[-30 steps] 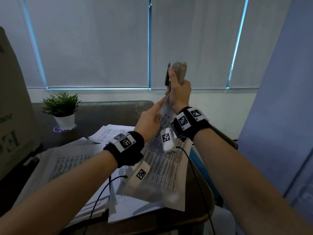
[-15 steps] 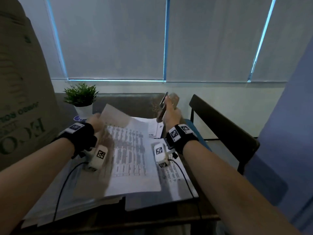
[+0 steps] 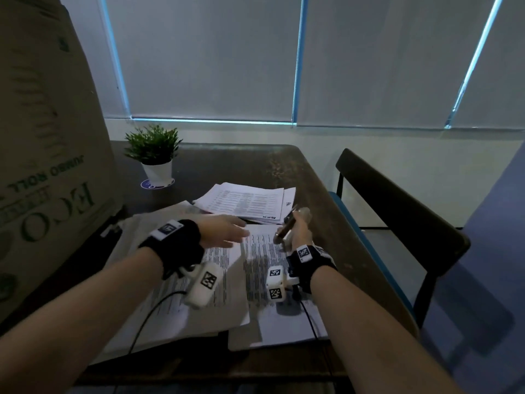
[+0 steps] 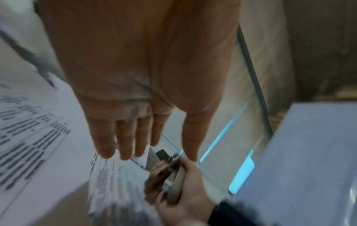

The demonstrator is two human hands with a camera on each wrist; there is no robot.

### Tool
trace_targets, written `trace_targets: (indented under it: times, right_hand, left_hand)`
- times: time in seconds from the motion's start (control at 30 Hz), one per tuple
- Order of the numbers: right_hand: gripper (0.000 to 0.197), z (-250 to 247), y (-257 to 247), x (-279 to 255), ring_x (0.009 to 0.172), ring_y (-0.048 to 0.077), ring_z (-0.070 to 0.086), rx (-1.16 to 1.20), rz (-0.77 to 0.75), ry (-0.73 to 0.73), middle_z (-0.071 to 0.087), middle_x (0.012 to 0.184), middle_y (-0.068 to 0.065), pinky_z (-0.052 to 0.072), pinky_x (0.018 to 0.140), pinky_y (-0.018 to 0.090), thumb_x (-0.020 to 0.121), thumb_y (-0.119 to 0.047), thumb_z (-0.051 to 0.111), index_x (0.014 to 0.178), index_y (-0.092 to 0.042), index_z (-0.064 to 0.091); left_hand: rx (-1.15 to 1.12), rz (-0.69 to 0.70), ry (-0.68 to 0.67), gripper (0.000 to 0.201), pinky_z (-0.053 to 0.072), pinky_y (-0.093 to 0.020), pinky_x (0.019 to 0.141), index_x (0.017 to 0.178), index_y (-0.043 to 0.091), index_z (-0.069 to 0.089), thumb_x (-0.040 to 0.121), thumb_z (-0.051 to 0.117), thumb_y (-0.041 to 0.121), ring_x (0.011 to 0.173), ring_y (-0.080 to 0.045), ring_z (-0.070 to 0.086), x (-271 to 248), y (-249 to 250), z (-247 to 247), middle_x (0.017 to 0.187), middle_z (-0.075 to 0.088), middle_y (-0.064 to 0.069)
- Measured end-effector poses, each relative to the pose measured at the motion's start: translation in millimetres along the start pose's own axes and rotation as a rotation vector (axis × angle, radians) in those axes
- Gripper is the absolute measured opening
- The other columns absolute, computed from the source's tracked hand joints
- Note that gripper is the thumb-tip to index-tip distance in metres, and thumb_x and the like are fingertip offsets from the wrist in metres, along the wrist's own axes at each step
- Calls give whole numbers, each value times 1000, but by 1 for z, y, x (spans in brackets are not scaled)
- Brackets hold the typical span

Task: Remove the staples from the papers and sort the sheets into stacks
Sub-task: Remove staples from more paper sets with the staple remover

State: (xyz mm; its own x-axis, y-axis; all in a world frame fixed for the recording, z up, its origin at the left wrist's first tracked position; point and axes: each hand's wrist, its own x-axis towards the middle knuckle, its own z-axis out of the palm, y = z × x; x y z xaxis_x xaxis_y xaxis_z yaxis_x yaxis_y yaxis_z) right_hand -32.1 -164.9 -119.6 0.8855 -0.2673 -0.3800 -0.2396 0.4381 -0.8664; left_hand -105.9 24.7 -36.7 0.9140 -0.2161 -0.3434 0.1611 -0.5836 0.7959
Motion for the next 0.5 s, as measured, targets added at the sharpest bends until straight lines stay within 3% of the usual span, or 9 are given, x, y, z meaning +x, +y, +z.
trace_targets:
  times: [0.07, 0.13, 0.27, 0.33, 0.43, 0.5]
  right_hand:
    - [51, -9, 1, 7, 53, 22, 57, 38, 10, -1, 66, 54, 6, 45, 60, 32, 85, -53, 65, 86, -2, 66]
    - [47, -14, 2, 12, 55, 23, 62, 57, 17, -16, 68, 58, 8, 49, 61, 32, 87, -50, 65, 89, -2, 66]
    - [47, -18, 2, 15, 55, 21, 65, 78, 30, -44, 69, 66, 11, 54, 58, 31, 88, -48, 66, 99, -2, 64]
    - [45, -19, 4, 18, 55, 20, 65, 89, 23, -70, 68, 64, 10, 54, 61, 32, 89, -47, 65, 96, -3, 64]
    - [43, -20, 7, 21, 58, 20, 64, 62, 6, -104, 69, 66, 9, 51, 63, 32, 90, -50, 63, 89, -7, 65]
    - [43, -21, 7, 21, 59, 21, 64, 82, 6, -123, 68, 67, 10, 52, 62, 32, 90, -49, 63, 88, -6, 65]
  left_hand:
    - [197, 54, -113, 57, 35, -26, 102, 144, 13, 34, 93, 57, 25, 129, -16, 42, 5, 4, 28, 143, 43, -4]
    - [459, 60, -189, 62, 25, -30, 111, 148, 17, 27, 94, 53, 36, 137, -17, 33, 12, 5, 43, 151, 33, -1]
    - [697, -125, -129, 55, 32, -32, 105, 142, 13, 40, 96, 46, 43, 129, -22, 43, 15, 5, 38, 143, 45, -6]
    - [766, -138, -107, 51, 37, -33, 102, 136, 11, 47, 95, 46, 42, 122, -22, 49, 16, 4, 31, 139, 49, -6]
    - [787, -112, -30, 47, 43, -27, 83, 122, 8, 52, 92, 52, 45, 98, -16, 56, 26, 3, 27, 123, 53, -9]
    - [740, -116, 73, 52, 43, -30, 88, 130, 6, 46, 91, 56, 39, 113, -23, 53, 32, 2, 32, 131, 51, -11]
